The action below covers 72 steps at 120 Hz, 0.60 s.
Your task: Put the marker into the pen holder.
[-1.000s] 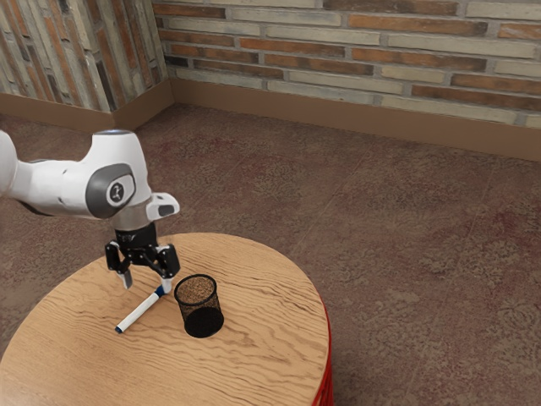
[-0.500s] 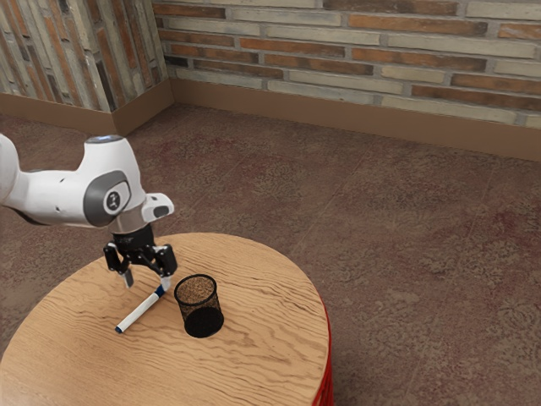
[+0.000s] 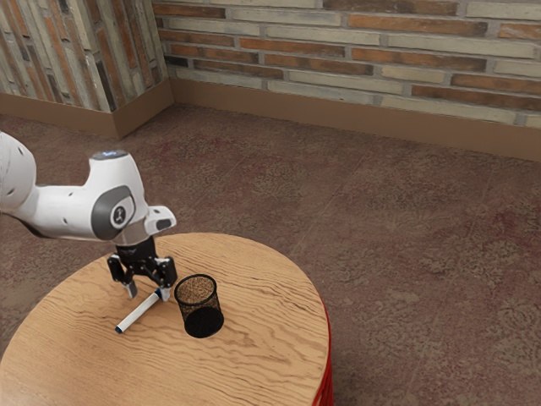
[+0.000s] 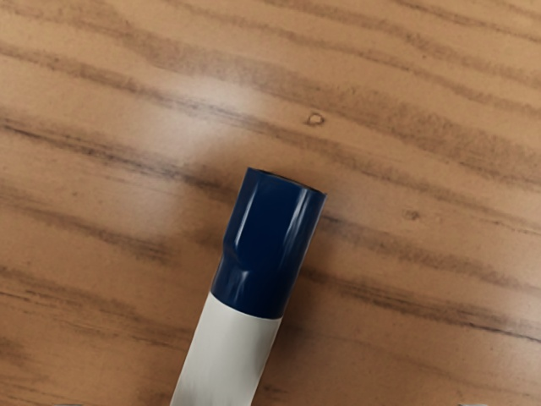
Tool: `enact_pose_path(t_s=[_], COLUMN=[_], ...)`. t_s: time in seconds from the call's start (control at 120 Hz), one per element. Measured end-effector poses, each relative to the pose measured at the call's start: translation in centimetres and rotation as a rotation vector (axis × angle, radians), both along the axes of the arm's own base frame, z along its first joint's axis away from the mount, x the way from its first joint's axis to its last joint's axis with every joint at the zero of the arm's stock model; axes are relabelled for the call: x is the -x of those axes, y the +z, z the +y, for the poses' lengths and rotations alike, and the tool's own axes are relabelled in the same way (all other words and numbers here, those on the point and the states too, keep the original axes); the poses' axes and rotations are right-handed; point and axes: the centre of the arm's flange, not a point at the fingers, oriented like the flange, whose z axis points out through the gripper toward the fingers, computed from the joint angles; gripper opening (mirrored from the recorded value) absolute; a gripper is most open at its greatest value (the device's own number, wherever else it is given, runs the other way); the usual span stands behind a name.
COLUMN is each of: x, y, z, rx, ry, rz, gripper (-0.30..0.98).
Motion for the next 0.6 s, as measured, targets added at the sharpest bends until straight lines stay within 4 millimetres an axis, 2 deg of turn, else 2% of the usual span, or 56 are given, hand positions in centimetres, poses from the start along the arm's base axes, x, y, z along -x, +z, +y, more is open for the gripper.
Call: enact_pose_path(t_s=[0.233,0.342,0.533,0.6], x=[-0.3,-1.4,-1.5,-1.5], y=[-1.1,-0.9,-1.4,-1.4], z=[0.1,0.2,0.3,0.3], rx=[-0.005,-0.011,-0.008,-0.007], ry=[-0.019,-0.034,-0.047,-0.051], rz=[-0.002,-0.019,-0.017,-0.019], gripper=[0.56,0.56,0.56,0.5])
